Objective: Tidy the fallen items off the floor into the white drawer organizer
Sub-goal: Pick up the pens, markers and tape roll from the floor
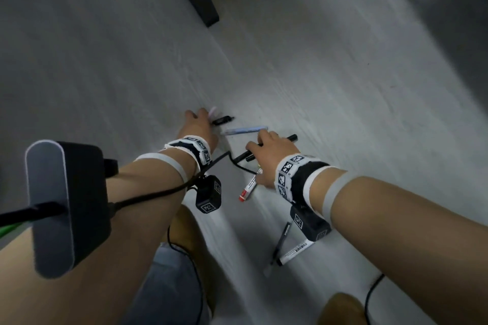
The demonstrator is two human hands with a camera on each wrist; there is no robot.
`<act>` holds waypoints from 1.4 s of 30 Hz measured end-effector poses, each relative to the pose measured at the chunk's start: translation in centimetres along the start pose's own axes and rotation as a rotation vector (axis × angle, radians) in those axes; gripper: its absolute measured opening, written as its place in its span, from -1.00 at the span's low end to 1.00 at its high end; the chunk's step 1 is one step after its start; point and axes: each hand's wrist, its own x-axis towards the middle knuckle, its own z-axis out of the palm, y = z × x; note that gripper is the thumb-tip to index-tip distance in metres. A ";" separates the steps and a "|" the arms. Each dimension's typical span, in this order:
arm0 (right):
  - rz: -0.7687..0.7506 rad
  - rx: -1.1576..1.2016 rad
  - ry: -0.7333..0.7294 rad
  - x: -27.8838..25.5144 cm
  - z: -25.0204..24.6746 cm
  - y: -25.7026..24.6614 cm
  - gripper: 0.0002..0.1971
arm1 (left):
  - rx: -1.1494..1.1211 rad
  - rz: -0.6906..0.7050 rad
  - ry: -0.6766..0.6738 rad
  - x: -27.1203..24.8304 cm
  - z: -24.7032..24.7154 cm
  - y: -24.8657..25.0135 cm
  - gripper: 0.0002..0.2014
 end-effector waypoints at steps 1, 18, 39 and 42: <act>0.004 0.037 -0.002 0.1 -0.2 0.3 -0.21 | 0.020 0.005 -0.016 0.2 0.0 0.2 -0.60; -0.061 -0.310 -0.005 0.4 0.5 1.2 -0.66 | 0.221 0.474 -0.174 0.1 2.0 5.6 -0.53; -0.071 0.098 -0.030 -17.6 3.5 3.5 -0.72 | -0.018 0.272 -0.601 -16.8 6.6 6.2 -0.60; -0.064 0.101 -0.134 -18.4 7.5 1.8 -0.63 | 0.030 0.251 -0.547 -18.5 9.7 5.3 -0.63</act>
